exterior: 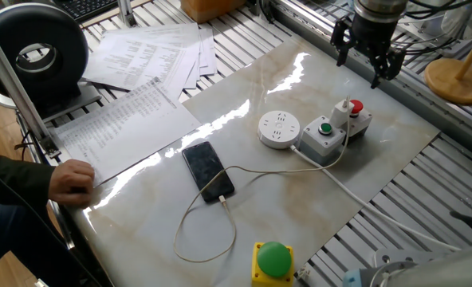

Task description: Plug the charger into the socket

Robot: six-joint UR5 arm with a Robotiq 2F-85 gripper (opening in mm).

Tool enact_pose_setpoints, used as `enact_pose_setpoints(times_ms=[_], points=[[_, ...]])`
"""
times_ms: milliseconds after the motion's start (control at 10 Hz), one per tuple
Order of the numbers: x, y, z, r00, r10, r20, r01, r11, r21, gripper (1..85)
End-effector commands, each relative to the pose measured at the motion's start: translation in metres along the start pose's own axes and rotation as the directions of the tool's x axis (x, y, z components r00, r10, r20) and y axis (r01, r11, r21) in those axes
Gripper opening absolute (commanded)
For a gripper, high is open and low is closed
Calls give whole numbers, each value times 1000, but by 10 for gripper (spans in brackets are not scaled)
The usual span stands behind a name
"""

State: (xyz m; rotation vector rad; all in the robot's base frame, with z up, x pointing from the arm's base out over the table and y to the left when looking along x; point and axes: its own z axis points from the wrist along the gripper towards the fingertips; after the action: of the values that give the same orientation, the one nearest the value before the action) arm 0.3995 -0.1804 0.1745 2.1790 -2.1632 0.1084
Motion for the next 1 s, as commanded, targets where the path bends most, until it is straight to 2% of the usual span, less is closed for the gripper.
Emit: enact_pose_setpoints(times_ms=[0,300,900], points=[[-6,4,13,1000,2,8,-2,1000,9,797],[-17,4,30,1000,10,30,-11,999,38,797],[-17,7,54,999,7,54,-10,998,54,803]])
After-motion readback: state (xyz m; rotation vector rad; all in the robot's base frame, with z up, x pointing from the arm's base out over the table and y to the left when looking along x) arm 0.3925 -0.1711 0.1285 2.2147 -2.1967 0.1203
